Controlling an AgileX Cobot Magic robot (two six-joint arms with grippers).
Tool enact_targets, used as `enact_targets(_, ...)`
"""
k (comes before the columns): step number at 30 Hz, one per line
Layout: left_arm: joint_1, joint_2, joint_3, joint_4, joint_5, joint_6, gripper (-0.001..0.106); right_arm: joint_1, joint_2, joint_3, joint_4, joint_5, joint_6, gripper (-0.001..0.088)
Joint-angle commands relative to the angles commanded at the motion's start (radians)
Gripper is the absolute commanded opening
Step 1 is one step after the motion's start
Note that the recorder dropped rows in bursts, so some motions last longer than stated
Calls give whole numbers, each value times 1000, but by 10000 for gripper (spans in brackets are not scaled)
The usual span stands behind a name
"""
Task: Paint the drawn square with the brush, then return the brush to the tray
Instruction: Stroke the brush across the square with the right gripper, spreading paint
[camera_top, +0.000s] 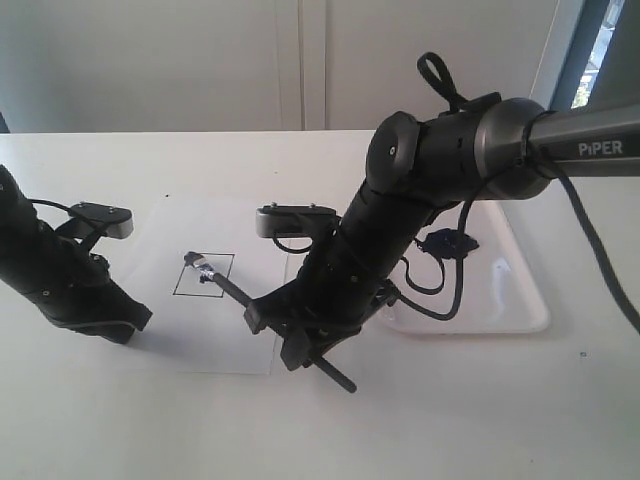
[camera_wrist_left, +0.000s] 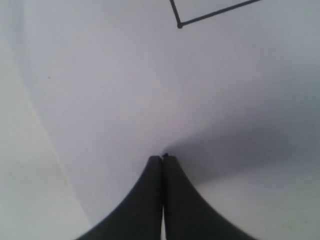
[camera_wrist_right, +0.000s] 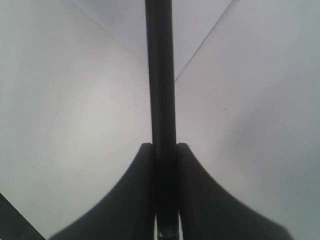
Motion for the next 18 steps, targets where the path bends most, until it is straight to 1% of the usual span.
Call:
enact_targets(4, 0, 1, 0, 0, 11, 4, 0, 0, 0, 0, -41, -4, 46, 0)
enact_targets(18, 0, 1, 0, 0, 11, 6, 0, 0, 0, 0, -39, 44, 44, 0)
